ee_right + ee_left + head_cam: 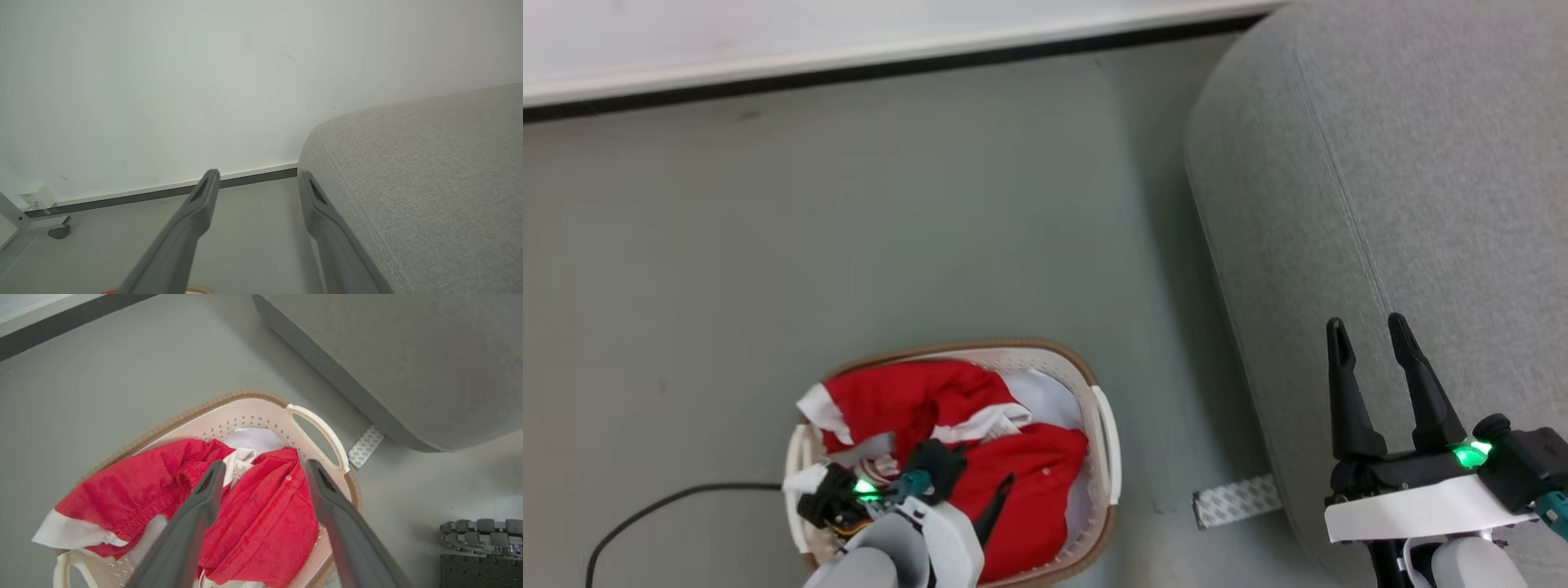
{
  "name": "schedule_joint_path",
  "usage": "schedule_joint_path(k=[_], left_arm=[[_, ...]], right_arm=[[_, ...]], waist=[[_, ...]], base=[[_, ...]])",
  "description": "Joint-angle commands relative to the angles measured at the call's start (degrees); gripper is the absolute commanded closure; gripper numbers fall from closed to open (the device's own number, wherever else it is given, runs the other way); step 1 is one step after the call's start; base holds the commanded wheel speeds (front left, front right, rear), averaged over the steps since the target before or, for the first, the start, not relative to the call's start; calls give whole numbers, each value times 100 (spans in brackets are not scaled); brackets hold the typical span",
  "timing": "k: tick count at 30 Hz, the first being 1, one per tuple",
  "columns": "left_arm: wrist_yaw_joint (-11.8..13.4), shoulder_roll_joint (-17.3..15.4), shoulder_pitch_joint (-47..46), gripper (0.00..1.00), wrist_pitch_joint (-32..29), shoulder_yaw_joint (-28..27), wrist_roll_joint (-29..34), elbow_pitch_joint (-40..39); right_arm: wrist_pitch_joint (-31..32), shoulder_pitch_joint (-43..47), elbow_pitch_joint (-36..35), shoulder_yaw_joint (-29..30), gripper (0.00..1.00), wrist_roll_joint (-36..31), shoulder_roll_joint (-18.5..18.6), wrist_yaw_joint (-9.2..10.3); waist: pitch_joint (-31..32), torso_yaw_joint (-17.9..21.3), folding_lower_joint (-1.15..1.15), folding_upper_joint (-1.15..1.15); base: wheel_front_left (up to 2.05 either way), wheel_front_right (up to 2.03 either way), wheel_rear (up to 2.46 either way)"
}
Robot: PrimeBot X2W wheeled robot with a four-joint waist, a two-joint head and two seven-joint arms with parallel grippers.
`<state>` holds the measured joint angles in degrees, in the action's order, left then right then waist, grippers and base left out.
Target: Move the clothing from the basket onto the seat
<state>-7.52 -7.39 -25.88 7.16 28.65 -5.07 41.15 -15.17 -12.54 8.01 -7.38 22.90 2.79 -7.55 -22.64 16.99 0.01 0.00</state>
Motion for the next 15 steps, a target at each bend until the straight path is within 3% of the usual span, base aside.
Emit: schedule_joint_path(k=[1,8,15], left_arm=[[15,-159,-181,0,-127,264,-193,175],[13,-575,-646,0,-814,1190,-638,920],[13,-827,-1068,0,-1028,1539,-995,1375]], right_arm=[[2,-102,-42,-44,0,42,19,12],[2,-262,-166,-129,0,129,19,12],[2,-329,-233,-234,0,135,19,12]], waist=[[-347,272,-1,0],[-731,416,-1,0],[-1023,455,-1,0]], base=[[0,0,0],[0,0,0],[0,0,0]])
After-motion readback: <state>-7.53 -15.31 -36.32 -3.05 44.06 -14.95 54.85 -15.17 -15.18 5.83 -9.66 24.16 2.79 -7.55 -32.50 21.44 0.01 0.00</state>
